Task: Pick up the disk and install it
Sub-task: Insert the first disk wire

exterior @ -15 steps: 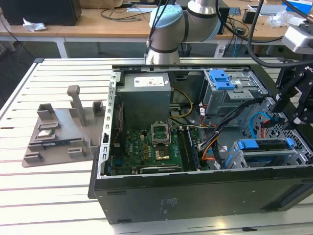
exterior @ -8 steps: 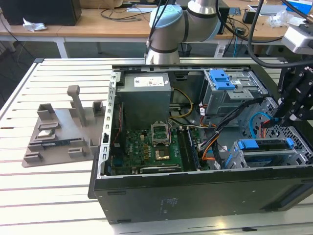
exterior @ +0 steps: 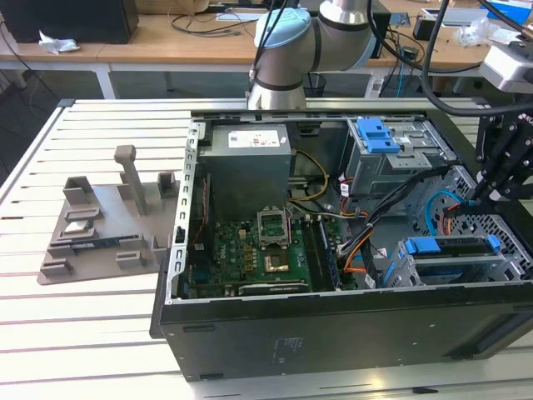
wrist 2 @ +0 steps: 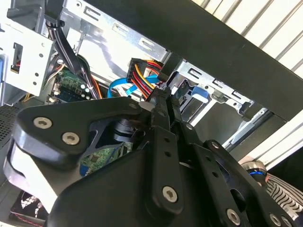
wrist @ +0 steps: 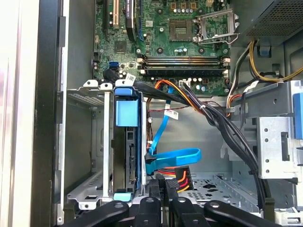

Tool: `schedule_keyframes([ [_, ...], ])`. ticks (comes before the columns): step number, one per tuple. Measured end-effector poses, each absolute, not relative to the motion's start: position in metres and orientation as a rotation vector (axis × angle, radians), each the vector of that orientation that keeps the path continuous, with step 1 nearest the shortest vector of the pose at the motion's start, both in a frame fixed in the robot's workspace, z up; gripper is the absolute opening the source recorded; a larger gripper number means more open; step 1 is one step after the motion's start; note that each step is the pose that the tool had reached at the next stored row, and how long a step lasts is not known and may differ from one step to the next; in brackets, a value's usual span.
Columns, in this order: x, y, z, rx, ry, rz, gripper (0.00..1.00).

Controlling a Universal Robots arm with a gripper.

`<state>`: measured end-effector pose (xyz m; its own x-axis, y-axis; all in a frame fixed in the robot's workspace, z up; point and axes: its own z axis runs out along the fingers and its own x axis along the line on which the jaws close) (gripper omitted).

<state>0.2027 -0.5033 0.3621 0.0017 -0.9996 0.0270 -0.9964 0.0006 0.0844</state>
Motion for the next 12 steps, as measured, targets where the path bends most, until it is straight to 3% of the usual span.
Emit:
schedule_keyframes([
  [7, 0.203, -0.506, 0.362, 2.166, -2.165, -0.062, 0.16],
  [12, 0.196, -0.53, 0.36, 2.166, -2.165, -0.062, 0.16],
])
